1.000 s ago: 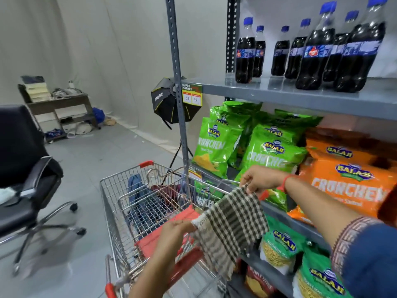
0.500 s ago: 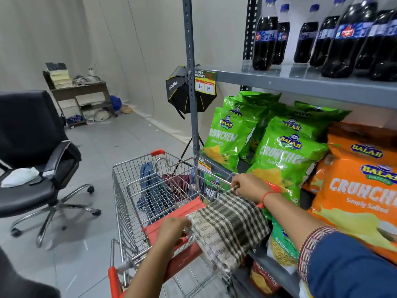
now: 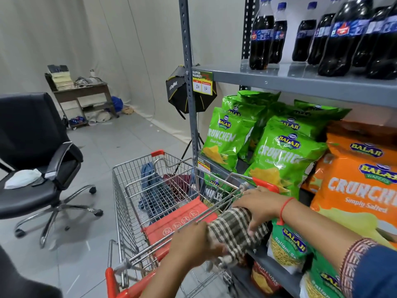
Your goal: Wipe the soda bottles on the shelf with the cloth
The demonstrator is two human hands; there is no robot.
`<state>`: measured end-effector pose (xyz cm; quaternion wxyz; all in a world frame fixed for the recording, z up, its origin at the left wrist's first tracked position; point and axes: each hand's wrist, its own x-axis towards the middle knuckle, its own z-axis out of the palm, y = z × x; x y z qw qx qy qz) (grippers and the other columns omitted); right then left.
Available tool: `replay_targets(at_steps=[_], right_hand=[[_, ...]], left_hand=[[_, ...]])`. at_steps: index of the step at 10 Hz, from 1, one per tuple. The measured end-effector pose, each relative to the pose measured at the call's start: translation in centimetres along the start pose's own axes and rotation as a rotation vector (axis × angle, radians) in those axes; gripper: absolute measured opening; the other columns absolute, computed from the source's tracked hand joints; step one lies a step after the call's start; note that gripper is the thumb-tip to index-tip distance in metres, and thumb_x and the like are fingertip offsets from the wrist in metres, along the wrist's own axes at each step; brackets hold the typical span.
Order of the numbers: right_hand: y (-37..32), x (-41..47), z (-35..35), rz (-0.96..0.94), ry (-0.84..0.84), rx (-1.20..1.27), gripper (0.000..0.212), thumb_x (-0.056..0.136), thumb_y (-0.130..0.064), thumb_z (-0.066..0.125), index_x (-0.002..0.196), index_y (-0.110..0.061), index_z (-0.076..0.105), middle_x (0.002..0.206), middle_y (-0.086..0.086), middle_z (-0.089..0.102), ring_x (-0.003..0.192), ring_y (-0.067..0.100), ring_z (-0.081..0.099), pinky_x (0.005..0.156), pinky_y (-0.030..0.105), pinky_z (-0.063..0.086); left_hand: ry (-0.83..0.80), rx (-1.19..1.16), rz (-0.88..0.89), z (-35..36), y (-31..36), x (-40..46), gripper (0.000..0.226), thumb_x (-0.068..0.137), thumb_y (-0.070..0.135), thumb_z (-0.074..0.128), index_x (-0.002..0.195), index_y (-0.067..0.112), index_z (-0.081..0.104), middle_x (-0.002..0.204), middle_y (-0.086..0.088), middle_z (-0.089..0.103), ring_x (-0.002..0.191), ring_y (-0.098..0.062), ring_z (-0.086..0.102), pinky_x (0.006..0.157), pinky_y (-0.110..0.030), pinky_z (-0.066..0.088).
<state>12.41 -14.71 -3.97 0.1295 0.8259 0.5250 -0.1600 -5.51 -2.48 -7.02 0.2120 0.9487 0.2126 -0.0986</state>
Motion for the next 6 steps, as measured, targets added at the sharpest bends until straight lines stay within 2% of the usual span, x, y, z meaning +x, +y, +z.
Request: replay_targets(at_steps=[1,2,3,4,5,6], right_hand=[[-0.8,0.6,2.3,-0.020,0.269,-0.120,0.030,0.078,-0.022,0.059,0.108,-0.025,0.057,0.113,-0.002,0.064,0.113,0.022,0.050,0.099,0.042,0.033],[-0.8,0.8,3.1,-0.025,0.365,-0.106,0.024,0.080,-0.018,0.055,0.104,-0.022,0.058,0.110,-0.002,0.064,0.109,0.020,0.052,0.098,0.040,0.033],[-0.7,0.9,3.3,0.028,0.378,-0.102,0.028,0.080,-0.009,0.053,0.106,-0.019,0.056,0.112,0.000,0.063,0.111,0.022,0.049,0.102,0.045,0.029],[-0.7,0.5,3.4,0.050,0.346,-0.082,0.034,0.080,-0.007,0.055,0.112,-0.018,0.054,0.119,0.003,0.059,0.120,0.025,0.043,0.105,0.047,0.027],[-0.8,-1.4,2.3,0.044,0.321,0.181,0.066,0.078,-0.005,0.051,0.139,-0.017,0.029,0.149,0.006,0.032,0.141,0.022,0.012,0.113,0.046,0.020],[0.0,-3.1,0.6,0.079,0.489,0.218,0.079,0.075,0.003,0.045,0.145,-0.018,0.015,0.156,0.003,0.016,0.143,0.016,0.002,0.114,0.039,0.017]], left_hand=[[0.134,0.094,-0.077,1.4,0.6,0.5,0.036,0.074,0.024,0.059,0.107,0.015,0.049,0.103,-0.002,0.067,0.092,-0.022,0.062,0.070,-0.031,0.047],[0.197,0.079,-0.097,2.1,0.6,0.8,0.031,0.076,0.015,0.054,0.107,0.015,0.050,0.095,-0.001,0.070,0.085,-0.019,0.064,0.061,-0.029,0.042],[0.168,0.051,-0.093,2.1,0.7,1.1,0.031,0.078,0.017,0.057,0.108,0.015,0.048,0.091,0.000,0.072,0.080,-0.015,0.065,0.059,-0.026,0.045],[0.098,0.048,-0.106,2.1,0.7,1.3,0.042,0.074,0.023,0.063,0.112,0.016,0.046,0.101,0.000,0.069,0.084,-0.015,0.063,0.069,-0.027,0.049],[0.166,0.215,-0.028,-0.4,1.9,1.1,0.058,0.075,0.045,0.057,0.124,0.019,0.039,0.126,-0.002,0.056,0.110,-0.022,0.055,0.095,-0.037,0.043],[0.390,0.323,0.103,-3.5,3.2,2.0,0.064,0.082,0.052,0.044,0.135,0.020,0.028,0.134,-0.002,0.051,0.118,-0.022,0.051,0.101,-0.038,0.036]])
